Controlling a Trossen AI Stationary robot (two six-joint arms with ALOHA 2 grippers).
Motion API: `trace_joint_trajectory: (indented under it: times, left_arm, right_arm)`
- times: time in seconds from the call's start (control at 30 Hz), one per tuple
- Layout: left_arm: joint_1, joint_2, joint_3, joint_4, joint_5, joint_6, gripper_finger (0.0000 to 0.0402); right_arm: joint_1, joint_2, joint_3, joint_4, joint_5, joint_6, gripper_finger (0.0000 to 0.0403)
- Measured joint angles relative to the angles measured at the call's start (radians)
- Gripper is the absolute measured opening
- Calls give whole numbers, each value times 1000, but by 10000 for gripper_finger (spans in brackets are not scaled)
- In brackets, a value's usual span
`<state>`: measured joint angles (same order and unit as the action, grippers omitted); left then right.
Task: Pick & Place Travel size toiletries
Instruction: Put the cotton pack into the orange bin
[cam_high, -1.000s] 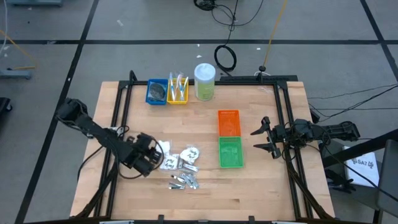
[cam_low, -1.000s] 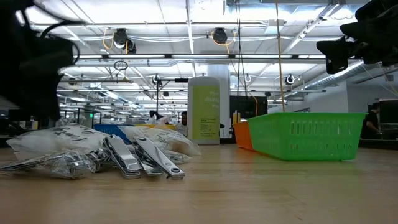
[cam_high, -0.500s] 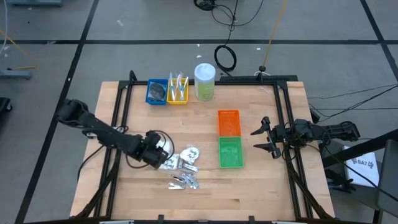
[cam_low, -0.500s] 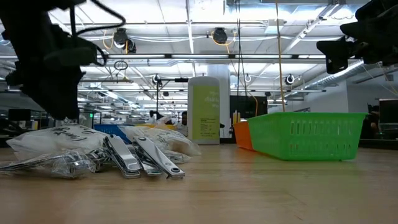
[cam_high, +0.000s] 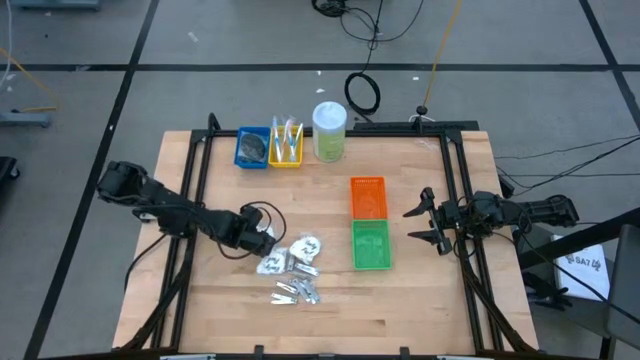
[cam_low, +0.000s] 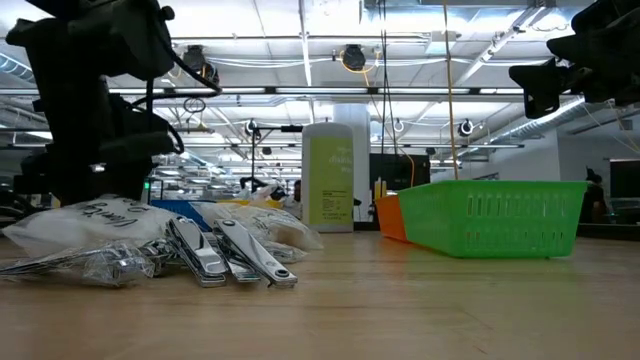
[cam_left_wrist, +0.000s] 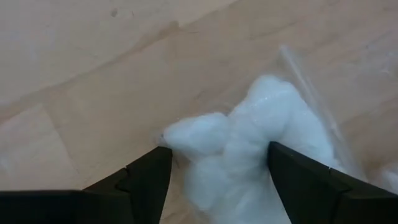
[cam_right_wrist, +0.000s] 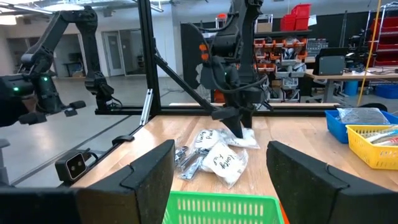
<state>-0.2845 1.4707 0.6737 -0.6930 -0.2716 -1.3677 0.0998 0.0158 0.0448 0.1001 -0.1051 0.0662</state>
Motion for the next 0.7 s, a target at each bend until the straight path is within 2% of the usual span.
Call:
trace_joint_trajectory:
  times: [0.17,0.33,0.57,0.7]
  left_arm:
    - [8,7,-3,0,-7,9,264]
    - [8,9,1,4,-10,50,224]
    - [20,8,1,20,-21,106,122]
    - [28,-19,-1,52,-72,189,49]
  right_arm:
    - [0,0,0,0,0,0,242]
    - [0,0,0,0,0,0,242]
    - [0,0,0,0,0,0,242]
    - [0,0,0,0,0,0,242]
